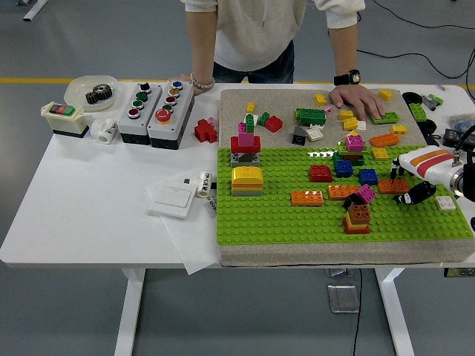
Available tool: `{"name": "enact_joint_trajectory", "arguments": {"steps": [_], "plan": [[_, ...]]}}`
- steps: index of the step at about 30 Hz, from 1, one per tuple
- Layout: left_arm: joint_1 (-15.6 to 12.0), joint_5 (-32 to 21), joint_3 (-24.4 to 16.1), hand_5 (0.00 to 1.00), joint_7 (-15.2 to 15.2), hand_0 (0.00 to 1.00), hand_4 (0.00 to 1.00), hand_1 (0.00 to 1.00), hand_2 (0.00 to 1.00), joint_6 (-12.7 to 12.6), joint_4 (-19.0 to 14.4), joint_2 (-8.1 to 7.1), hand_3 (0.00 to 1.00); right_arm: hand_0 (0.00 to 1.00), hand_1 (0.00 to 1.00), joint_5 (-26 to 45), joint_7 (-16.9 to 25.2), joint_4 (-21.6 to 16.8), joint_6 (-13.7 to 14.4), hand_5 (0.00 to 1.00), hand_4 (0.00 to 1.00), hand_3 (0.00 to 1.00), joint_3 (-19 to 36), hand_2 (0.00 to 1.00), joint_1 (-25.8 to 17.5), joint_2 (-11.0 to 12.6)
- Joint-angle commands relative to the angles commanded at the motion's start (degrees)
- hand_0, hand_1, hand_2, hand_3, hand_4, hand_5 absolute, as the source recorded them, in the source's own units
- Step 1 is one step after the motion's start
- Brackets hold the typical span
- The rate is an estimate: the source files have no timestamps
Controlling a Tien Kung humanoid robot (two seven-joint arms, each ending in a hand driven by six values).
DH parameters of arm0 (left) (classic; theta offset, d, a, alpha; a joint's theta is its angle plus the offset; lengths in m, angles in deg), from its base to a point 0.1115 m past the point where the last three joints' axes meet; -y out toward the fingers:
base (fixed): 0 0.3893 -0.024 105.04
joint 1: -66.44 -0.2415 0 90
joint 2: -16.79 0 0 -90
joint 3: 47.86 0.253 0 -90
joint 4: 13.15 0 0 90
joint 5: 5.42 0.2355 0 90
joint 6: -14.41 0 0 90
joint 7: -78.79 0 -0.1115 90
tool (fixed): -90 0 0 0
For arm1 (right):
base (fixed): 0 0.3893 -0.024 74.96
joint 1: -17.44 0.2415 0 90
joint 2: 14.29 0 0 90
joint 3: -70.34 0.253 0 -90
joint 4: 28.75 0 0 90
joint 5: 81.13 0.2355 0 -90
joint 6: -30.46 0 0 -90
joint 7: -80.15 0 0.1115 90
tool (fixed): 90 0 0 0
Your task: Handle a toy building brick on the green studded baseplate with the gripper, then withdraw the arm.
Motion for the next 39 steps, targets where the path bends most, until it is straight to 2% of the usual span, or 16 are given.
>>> {"name": "enact_joint_trajectory", "arguments": {"steps": [15,24,30,39], "plan": [[-0.1,0.6,-0.2,0.759,-0.2,0.423,0.623,0.468,0.488,0.0,0.0,-0.07,0.597,0.331,0.488,0.0,-0.4,0.0,-1.6,0.427,0.767,0.547,-0.1,0.580,0.6,-0.1],[-0.2,1.0,-0.5,0.759,-0.2,0.423,0.623,0.469,0.489,0.0,0.0,-0.10,0.597,0.342,0.499,0.2,-1.0,-0.6,-3.9,0.424,0.763,0.553,0.4,0.587,1.0,0.0],[-0.2,1.0,-0.5,0.759,-0.2,0.422,0.623,0.471,0.491,0.1,0.0,-0.07,0.597,0.347,0.501,0.5,-1.2,-0.4,-3.9,0.439,0.754,0.555,0.2,0.595,1.1,-0.1],[-0.1,0.5,-0.2,0.758,-0.1,0.424,0.622,0.473,0.492,0.0,0.0,0.01,0.597,0.332,0.494,0.1,-0.7,0.4,-2.3,0.447,0.746,0.547,-0.1,0.592,0.5,-0.4]]}}
